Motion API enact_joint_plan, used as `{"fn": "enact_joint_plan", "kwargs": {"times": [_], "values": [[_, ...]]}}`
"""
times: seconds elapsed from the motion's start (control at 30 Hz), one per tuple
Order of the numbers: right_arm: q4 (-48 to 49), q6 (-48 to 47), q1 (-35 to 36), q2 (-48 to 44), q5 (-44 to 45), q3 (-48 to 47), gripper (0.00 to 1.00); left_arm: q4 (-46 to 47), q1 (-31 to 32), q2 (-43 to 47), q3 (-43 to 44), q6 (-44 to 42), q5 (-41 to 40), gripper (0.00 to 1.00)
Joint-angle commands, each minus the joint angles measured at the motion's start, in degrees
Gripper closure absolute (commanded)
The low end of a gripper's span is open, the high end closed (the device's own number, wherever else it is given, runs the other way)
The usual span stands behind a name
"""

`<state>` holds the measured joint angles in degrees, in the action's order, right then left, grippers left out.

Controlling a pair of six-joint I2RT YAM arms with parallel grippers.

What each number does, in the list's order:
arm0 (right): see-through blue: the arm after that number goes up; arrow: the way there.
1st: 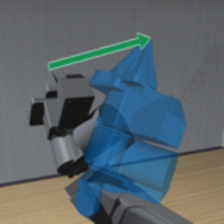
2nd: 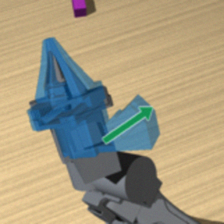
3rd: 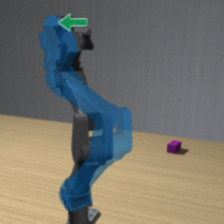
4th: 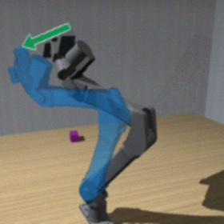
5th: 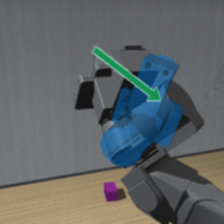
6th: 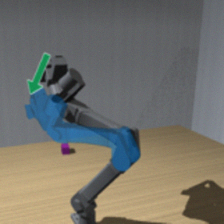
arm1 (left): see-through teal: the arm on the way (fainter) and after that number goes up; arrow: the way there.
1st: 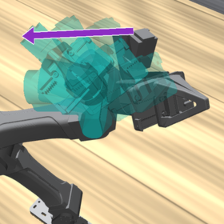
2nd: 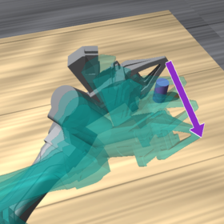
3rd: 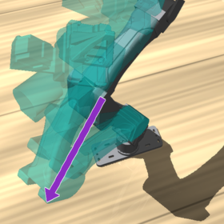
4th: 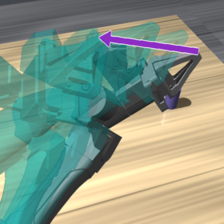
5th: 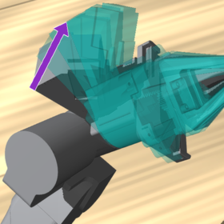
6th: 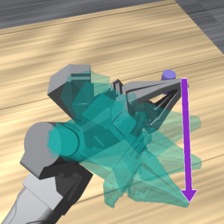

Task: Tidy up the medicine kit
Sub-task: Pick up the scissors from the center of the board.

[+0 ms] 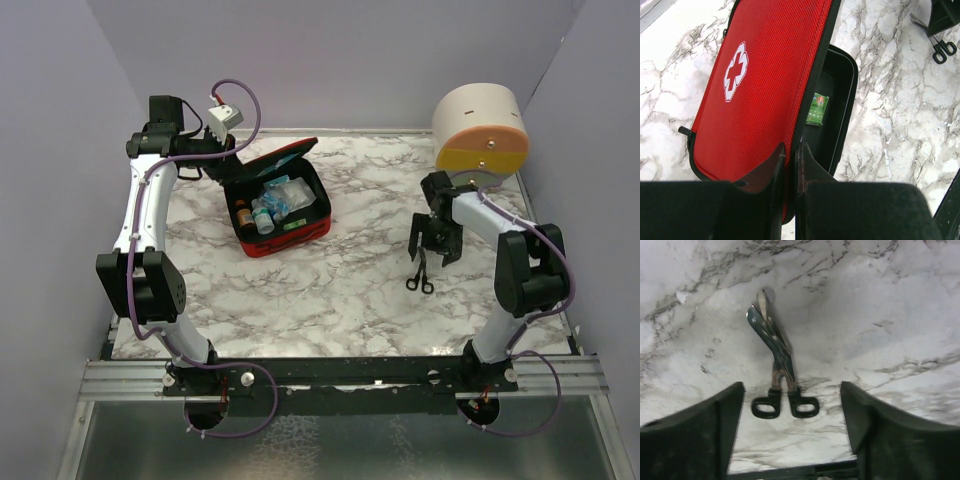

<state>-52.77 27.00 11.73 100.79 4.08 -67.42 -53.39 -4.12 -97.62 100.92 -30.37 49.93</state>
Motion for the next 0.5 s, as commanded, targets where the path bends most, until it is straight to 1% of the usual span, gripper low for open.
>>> {"fn": "enact_joint_plan", "kwargs": {"times": [0.0,0.13,0.2,0.27,0.33,0.4,0.47], "values": [[-3.3,4.1,3.6,-4.7,7.7,-2.2,0.03,-1.6,-0.4,2.1,0.8,0.8,-1.5,1.0],[-4.6,5.2,4.3,-9.8,9.9,-6.9,0.01,-2.1,-0.4,3.0,0.1,0.2,-2.4,1.0],[-2.9,4.9,4.3,-12.3,10.1,-6.8,0.01,-2.1,-0.5,3.5,-0.8,-0.1,-2.7,1.0],[1.0,5.0,4.2,-14.3,9.4,-5.0,0.01,-2.2,-0.4,4.1,-1.7,-0.1,-2.8,1.0],[3.6,3.3,4.2,-14.2,6.0,-3.8,0.05,-2.2,-0.4,4.6,-2.3,-0.3,-2.8,1.0],[2.8,3.5,4.3,-12.3,3.6,-4.3,0.05,-2.2,-0.4,4.9,-2.6,-0.1,-2.7,1.0],[2.9,2.7,4.8,-10.7,3.7,-3.9,0.04,-2.3,-0.5,5.3,-2.8,-0.1,-2.6,1.0]]}}
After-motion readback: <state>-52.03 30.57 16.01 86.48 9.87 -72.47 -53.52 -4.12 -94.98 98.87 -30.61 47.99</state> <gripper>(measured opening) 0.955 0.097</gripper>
